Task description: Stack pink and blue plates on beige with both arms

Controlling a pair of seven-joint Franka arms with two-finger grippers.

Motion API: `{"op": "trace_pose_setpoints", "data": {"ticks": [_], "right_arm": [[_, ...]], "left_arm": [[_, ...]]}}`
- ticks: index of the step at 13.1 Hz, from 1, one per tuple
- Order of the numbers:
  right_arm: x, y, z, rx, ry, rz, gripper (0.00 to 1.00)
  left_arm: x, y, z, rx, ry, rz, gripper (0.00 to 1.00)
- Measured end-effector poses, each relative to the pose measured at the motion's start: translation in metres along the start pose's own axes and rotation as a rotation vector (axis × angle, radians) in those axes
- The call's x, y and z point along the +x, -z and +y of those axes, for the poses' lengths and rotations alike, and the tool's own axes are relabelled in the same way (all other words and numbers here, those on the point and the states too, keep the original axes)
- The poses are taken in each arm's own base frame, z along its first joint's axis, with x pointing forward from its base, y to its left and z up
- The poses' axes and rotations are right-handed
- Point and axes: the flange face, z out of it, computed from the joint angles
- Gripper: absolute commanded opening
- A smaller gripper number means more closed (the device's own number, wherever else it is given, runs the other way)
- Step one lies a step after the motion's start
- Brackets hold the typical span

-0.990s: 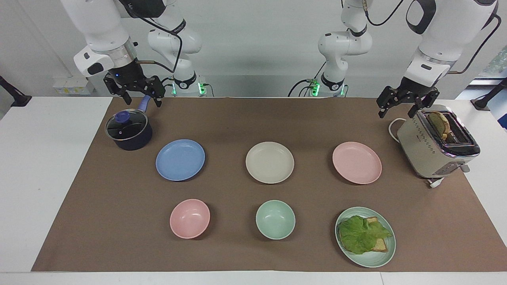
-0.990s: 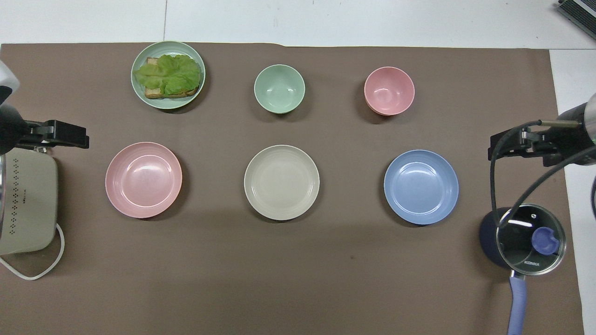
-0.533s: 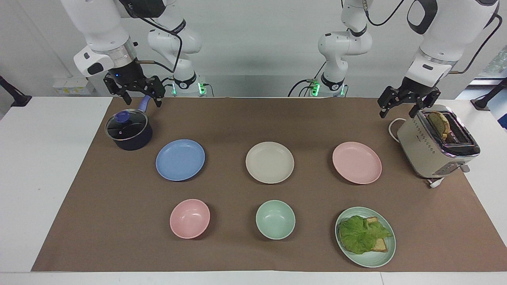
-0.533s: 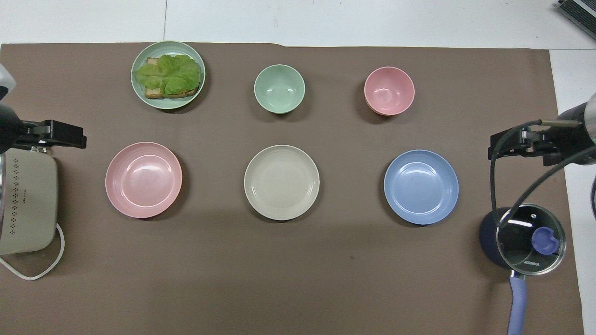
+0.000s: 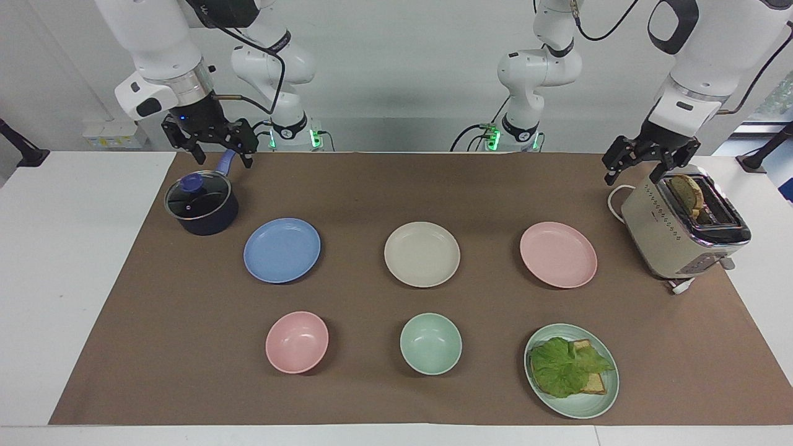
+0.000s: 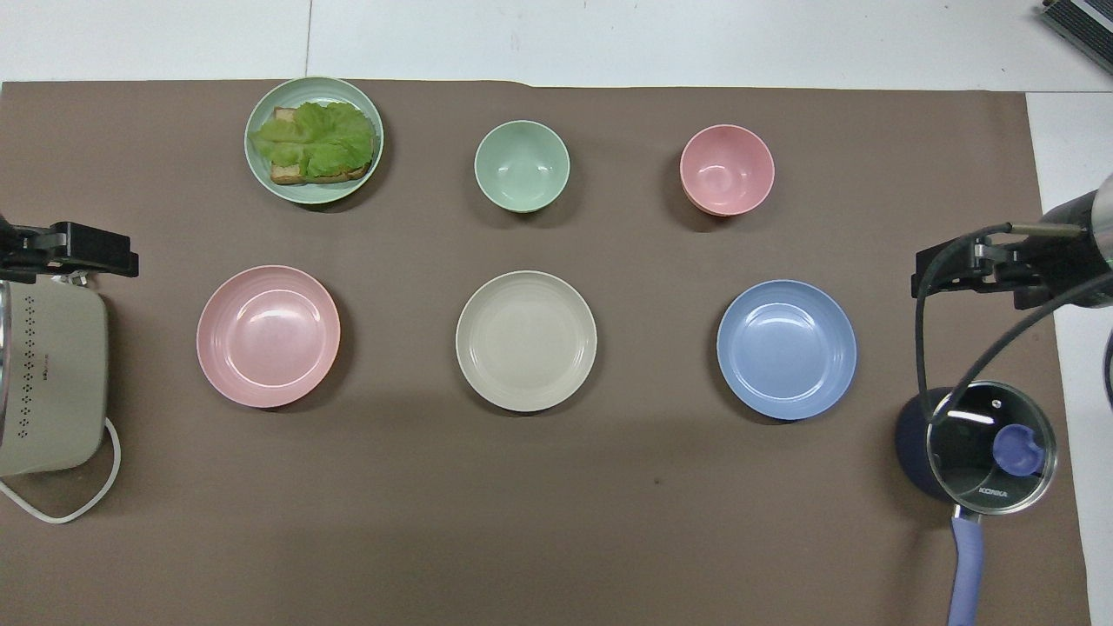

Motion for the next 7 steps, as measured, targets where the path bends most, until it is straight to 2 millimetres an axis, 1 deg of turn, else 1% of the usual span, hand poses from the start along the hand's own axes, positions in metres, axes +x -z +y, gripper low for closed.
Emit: {"op": "trace_pose_setpoints", "data": {"ticks": [2, 3, 4, 5, 6, 7], "right_arm": [[0.0, 0.0, 0.0, 0.0, 0.0, 0.001, 1.0], [0.0, 0.0, 0.0, 0.0, 0.0, 0.003, 1.0], [0.0, 0.0, 0.0, 0.001, 0.0, 0.003, 1.0], [0.0, 0.0, 0.0, 0.001, 0.0, 0.003, 1.0], [0.0, 0.0, 0.0, 0.001, 0.0, 0.003, 1.0], [0.0, 0.0, 0.0, 0.001, 0.0, 0.003, 1.0]], "left_arm": [[0.0, -0.002, -0.001, 0.0, 0.004, -0.005, 1.0], [-0.001, -0.007, -0.007, 0.001, 0.014, -0.017, 1.0], [-0.001, -0.019, -0.019, 0.003, 0.035, -0.04, 1.0], [-0.001, -0.035, -0.034, 0.005, 0.062, -0.063, 1.0], [-0.001, -0.058, -0.052, 0.006, 0.092, -0.077, 1.0], [-0.001, -0.087, -0.067, 0.006, 0.113, -0.078, 1.0]]}}
